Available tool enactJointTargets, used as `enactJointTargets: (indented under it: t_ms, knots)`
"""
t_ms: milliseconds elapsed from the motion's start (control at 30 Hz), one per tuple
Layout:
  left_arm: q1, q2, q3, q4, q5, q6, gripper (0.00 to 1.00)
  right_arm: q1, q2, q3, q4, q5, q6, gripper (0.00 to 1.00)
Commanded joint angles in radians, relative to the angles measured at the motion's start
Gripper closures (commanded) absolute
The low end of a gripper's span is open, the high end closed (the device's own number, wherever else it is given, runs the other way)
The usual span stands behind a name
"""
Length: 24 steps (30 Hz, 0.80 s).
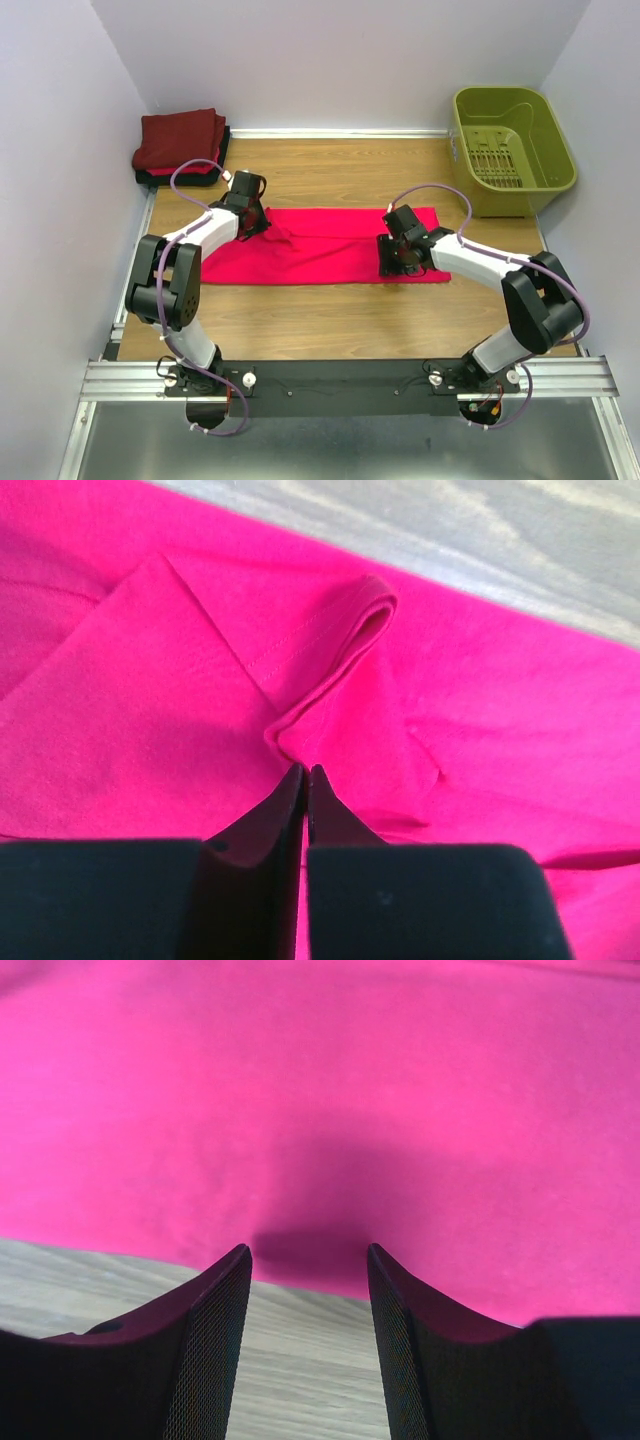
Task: Fold and stack the t-shirts
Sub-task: Fold the tshirt
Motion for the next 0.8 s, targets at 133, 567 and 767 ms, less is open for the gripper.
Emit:
enactJointTargets:
  t_ms: [133,567,767]
  knots:
    - [0.001,-0.058,0.038,-0.02,-0.109,-0.058,0.99,0.006,0.034,-0.061,0.035,0.103,0.024,0.43]
    - [0.04,-0.133,0.019,-0.012,-0.122,-0.141,1.0,0.006,0.056,-0.093,0.041,0.114,0.042,0.43]
    - [0.04,-0.098,0.03,-0.001,-0.108,-0.139,1.0,0.006,0.057,-0.095,0.043,0.111,0.042,0.43]
